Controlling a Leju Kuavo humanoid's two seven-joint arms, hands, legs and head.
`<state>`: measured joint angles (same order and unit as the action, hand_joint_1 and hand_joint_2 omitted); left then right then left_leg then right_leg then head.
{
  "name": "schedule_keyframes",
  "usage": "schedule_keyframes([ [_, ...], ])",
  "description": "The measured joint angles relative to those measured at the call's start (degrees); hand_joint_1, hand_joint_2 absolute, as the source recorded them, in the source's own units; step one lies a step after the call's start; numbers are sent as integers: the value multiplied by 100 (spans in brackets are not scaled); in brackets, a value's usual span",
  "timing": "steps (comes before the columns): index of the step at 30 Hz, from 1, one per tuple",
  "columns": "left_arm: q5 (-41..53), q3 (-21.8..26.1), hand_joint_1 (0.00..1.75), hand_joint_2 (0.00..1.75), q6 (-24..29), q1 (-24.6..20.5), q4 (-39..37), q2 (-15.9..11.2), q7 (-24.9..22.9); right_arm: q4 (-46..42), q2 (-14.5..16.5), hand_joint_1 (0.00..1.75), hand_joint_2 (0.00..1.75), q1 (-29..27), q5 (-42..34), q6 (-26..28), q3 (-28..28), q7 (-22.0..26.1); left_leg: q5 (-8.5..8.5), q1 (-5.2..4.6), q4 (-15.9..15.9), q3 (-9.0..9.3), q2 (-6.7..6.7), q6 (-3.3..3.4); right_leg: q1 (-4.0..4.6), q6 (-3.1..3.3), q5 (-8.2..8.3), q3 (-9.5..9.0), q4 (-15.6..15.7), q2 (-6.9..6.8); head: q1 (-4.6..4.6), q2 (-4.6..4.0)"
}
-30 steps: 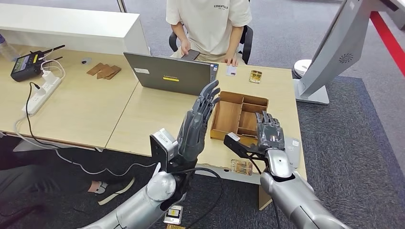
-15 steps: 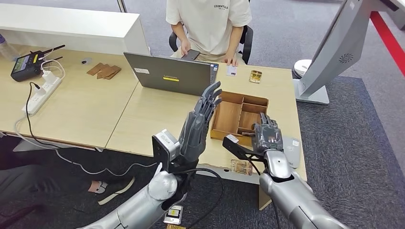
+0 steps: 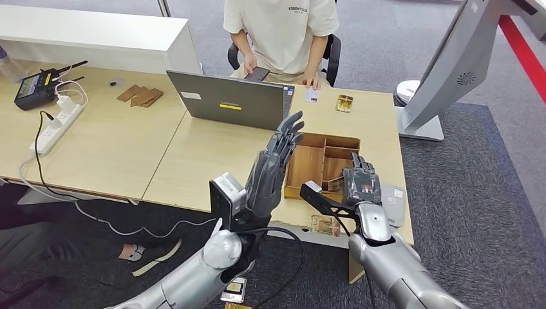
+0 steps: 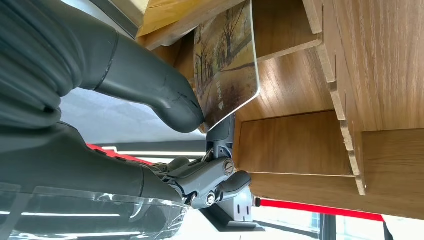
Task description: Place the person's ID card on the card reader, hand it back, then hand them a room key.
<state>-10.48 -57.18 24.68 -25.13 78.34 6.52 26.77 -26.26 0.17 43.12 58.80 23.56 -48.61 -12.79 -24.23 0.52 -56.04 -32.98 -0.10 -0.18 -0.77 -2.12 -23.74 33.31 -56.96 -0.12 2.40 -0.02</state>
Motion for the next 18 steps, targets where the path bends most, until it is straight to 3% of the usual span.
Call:
schedule_keyframes([
  [11, -45, 3, 0, 0, -74, -2, -47, 62, 34, -8, -24, 175, 175, -12, -2, 74, 3, -84, 0, 0, 0, 0, 0, 0, 0, 0, 0, 0, 0, 0, 0, 0],
  [18, -26, 10, 0, 0, -31, 3, -60, 64, 48, -126, -57, 175, 175, 26, -2, 790, 56, -178, 0, 0, 0, -1, 0, 0, 0, 0, 0, 0, 0, 0, 1, 0],
])
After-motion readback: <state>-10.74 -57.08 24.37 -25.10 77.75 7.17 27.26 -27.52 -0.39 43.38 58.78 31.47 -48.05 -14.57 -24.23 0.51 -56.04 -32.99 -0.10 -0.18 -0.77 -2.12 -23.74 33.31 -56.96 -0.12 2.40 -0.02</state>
